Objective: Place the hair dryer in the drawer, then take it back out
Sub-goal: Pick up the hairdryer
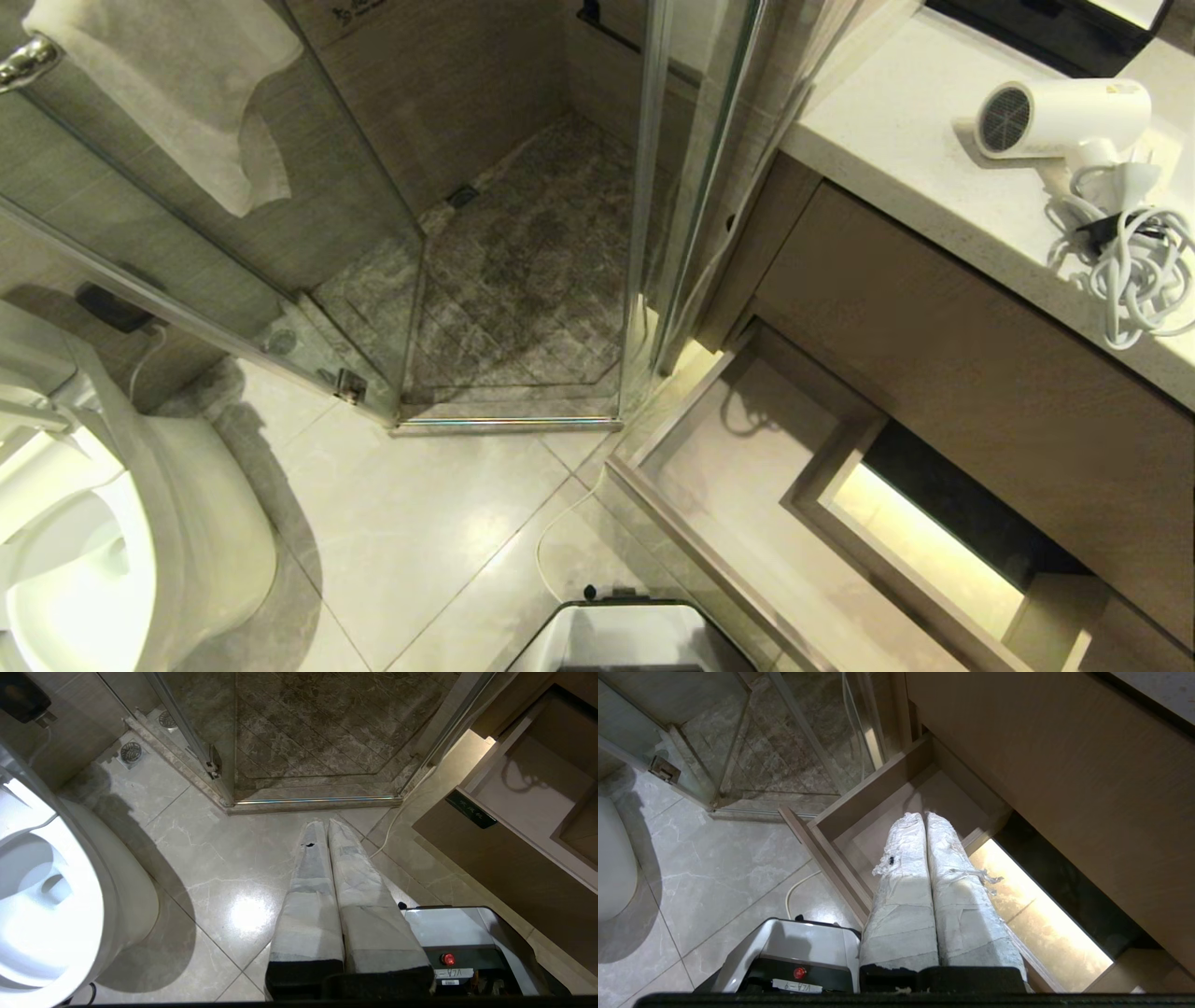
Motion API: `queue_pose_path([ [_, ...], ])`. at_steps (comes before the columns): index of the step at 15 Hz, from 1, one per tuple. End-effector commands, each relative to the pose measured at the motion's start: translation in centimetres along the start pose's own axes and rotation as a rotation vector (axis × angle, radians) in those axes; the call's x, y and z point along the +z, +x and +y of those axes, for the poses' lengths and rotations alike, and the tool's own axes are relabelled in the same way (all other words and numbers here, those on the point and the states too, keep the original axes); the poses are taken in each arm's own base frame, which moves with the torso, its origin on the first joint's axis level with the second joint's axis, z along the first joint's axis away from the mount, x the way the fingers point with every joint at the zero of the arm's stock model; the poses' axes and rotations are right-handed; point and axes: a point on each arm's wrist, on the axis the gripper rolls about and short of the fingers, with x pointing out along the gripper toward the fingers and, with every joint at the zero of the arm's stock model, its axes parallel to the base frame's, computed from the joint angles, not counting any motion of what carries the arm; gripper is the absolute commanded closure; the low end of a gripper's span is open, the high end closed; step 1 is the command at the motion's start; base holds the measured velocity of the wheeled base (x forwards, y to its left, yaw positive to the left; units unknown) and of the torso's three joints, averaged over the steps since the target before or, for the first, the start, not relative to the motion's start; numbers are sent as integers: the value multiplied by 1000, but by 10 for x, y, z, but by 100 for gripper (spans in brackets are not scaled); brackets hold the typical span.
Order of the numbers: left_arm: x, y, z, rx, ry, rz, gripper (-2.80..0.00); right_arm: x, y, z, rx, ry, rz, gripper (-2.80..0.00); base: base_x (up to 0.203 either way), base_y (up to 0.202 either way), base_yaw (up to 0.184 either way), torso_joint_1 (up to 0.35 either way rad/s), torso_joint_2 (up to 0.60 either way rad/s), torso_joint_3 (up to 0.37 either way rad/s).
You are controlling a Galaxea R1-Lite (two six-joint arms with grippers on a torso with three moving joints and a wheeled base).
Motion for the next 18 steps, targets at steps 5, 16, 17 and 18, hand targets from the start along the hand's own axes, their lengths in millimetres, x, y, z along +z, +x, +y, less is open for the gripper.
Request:
queue_pose_path([
  [5,0,0,0,0,0,2,0,-12,-1,0,3,-19,4,0,0,0,0,0,0,0],
  [16,0,0,0,0,0,2,0,-12,-1,0,9,-47,2,0,0,0,0,78,5,90],
  [17,0,0,0,0,0,2,0,-12,-1,0,9,-48,4,0,0,0,0,280,-7,256],
  [18,0,0,0,0,0,2,0,-12,-1,0,9,-50,4,0,0,0,0,290,-21,256],
])
